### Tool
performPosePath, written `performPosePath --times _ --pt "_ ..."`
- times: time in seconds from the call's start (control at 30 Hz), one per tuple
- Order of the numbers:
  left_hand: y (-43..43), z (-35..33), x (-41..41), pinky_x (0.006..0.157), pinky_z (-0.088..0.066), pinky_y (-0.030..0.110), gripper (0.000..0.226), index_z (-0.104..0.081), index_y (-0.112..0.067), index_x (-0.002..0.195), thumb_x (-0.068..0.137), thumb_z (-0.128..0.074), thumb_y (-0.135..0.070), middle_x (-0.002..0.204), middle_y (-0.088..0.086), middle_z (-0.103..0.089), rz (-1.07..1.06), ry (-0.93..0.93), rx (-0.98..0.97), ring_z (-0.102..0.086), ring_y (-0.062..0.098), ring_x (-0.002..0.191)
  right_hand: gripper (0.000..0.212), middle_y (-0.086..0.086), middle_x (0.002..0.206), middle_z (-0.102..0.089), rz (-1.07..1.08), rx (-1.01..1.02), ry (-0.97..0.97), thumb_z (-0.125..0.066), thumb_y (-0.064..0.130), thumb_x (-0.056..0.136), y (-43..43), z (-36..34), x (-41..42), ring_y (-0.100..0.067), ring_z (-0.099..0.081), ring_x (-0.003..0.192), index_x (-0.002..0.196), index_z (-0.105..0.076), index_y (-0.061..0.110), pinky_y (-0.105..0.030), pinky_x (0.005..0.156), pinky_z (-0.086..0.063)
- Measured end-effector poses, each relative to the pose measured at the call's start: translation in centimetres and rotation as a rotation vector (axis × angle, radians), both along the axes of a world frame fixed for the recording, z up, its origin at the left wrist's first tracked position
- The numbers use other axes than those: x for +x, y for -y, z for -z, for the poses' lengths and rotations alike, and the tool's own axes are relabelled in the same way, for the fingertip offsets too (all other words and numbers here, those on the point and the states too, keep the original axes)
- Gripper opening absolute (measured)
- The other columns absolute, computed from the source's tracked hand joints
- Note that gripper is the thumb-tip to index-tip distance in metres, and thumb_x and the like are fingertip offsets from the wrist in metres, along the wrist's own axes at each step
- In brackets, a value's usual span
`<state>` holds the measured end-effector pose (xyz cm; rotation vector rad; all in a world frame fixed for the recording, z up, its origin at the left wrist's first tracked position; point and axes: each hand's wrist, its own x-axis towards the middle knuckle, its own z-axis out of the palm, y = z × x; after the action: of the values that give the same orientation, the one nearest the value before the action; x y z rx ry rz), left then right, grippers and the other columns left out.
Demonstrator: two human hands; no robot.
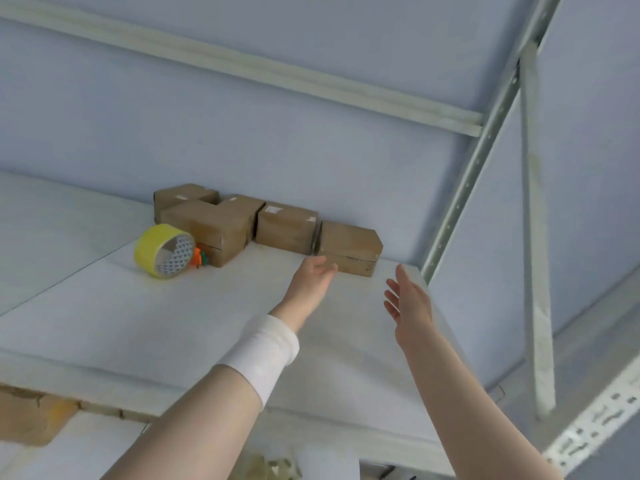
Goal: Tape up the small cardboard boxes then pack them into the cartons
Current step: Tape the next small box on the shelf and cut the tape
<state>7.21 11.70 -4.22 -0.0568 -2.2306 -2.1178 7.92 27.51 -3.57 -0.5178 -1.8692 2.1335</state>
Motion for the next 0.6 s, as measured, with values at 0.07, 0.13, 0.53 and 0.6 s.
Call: performPosePath --times 0.07,0.13,0.53,0.6 --pt "-0.4 0.1 -3.6 0.103 -0.035 0.034 0.050 -0.036 -0.012 0.140 0.095 -0.049 -0.032 0.139 0.009 -0.046 -0.008 0.027 -0.039 -0.045 0.025 0.126 0.050 0.000 0.115 -0.058 -0.020 0.016 0.028 -0.055 0.048 0.089 -1.1 0.4 -3.7 -0.016 -0.054 0.102 0.125 -0.054 0.014 -0.029 0.089 -0.045" --pt "-0.7 0.4 -7.1 0.103 -0.032 0.031 0.057 -0.032 -0.012 0.143 0.094 -0.049 -0.036 0.144 0.008 -0.040 -0.022 0.061 -0.053 -0.040 0.023 0.131 0.051 -0.002 0.123 -0.056 -0.030 0.032 0.073 -0.055 0.054 0.086 -2.1 0.8 -7.3 -0.017 -0.051 0.102 0.121 -0.054 0.017 -0.030 0.094 -0.044" --pt "-2.4 3.2 -18.4 0.083 -0.043 0.029 0.046 -0.055 -0.021 0.104 0.092 -0.032 -0.059 0.097 -0.007 -0.054 -0.105 0.174 0.020 -0.049 0.016 0.098 0.052 0.005 0.114 -0.053 -0.102 0.005 0.165 -0.054 0.064 0.080 -2.8 3.3 -19.6 -0.016 -0.047 0.109 0.104 -0.057 0.018 -0.029 0.095 -0.037" --pt "-2.7 3.2 -18.6 0.071 -0.039 0.026 0.044 -0.049 -0.022 0.088 0.091 -0.033 -0.062 0.087 -0.007 -0.050 -0.149 0.171 0.031 -0.049 0.014 0.085 0.058 0.004 0.120 -0.052 -0.072 -0.003 0.141 -0.055 0.063 0.080 -3.1 3.7 -20.0 -0.018 -0.047 0.116 0.116 -0.052 0.017 -0.035 0.104 -0.036"
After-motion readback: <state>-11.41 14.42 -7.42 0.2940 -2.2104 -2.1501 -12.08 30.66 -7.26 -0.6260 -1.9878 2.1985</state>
